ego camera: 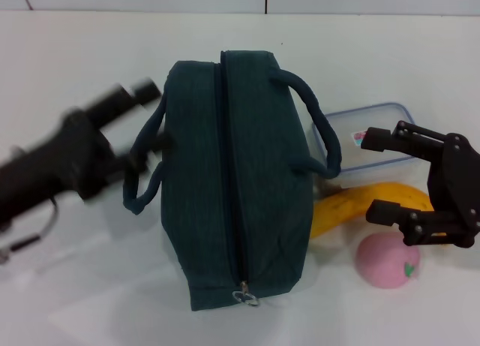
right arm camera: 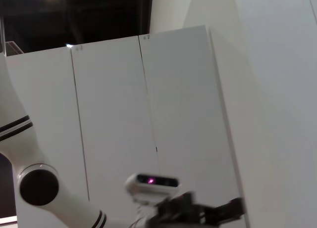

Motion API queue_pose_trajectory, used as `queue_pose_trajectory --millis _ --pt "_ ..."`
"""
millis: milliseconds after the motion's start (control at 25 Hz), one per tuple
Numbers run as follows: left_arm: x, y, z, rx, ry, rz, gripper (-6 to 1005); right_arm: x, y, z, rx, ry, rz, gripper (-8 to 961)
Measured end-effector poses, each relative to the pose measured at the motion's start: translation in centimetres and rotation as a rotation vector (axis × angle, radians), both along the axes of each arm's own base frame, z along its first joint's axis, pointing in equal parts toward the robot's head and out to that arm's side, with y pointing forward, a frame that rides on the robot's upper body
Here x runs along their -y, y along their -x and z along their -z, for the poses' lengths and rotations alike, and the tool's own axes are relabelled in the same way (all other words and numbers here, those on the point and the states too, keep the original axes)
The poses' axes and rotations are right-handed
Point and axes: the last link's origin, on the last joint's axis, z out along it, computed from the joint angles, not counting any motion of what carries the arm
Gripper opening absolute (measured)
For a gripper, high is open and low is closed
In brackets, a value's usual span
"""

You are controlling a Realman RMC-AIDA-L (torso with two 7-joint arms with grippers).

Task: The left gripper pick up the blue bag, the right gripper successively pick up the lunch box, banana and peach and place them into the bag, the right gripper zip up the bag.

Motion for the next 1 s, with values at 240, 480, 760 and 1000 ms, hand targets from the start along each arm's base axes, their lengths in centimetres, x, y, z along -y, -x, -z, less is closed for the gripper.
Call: queue_pose_trajectory --millis 240,480,760,1000 --pt "-2.5 0.7 -1.9 -0.073 0.154 -0.151 811 0.1 -0.1 -0.2 -0.007 -0.002 0.005 871" --pt "-2.3 1.9 -1.2 -0.123 0.225 -0.261 806 0.2 -0.2 -0.2 -0.010 0.006 0.016 871" --pt "-2.5 1.2 0.1 -0.137 0.312 -0.285 800 -0.1 0.1 -0.1 -0.020 0.006 0.025 871" --pt "-3.4 -0.1 1.0 -0.146 0.381 -0.270 795 -0.1 0.2 0.0 -0.025 0.009 0.025 871"
